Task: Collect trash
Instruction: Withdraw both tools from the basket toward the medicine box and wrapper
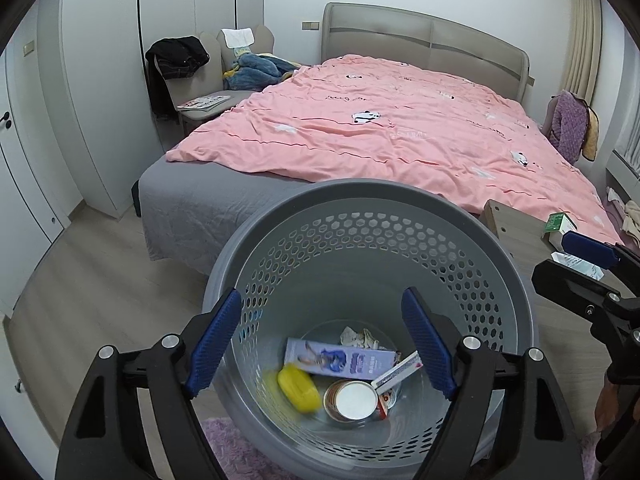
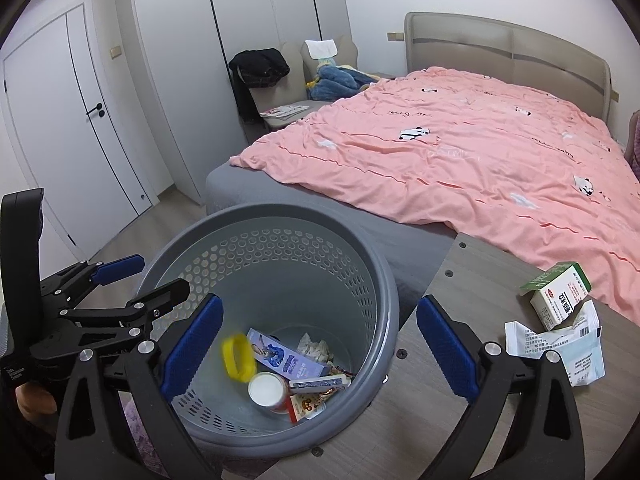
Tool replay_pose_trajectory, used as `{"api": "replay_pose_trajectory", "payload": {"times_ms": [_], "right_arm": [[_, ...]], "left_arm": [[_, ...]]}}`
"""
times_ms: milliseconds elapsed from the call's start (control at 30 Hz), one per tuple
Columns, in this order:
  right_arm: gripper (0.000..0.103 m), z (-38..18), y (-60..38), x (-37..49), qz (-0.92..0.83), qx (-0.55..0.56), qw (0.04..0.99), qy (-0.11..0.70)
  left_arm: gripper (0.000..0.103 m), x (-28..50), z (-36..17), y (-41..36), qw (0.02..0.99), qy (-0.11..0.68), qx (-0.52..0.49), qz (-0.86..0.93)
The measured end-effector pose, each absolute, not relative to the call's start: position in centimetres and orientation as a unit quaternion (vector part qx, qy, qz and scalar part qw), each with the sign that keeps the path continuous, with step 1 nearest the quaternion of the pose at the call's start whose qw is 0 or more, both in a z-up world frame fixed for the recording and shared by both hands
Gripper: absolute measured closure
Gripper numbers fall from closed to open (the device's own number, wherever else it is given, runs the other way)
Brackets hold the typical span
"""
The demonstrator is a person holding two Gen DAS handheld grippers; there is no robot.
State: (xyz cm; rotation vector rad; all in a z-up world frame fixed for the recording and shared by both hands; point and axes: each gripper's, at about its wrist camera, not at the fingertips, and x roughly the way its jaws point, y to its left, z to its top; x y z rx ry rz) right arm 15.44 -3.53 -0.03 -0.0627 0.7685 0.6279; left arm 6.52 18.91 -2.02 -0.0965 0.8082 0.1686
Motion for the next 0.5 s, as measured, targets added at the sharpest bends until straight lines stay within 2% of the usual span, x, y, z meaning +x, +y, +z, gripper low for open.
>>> {"api": "replay_pose_trajectory", "payload": {"times_ms": [500], "right_arm": [[0.007, 0.4, -4.5, 14.3, 0.292, -0.021, 0.877, 0.38]], "left_arm": [[0.024, 5.1, -1.5, 18.8, 0.91, 0.4, -0.044, 0.096]]}}
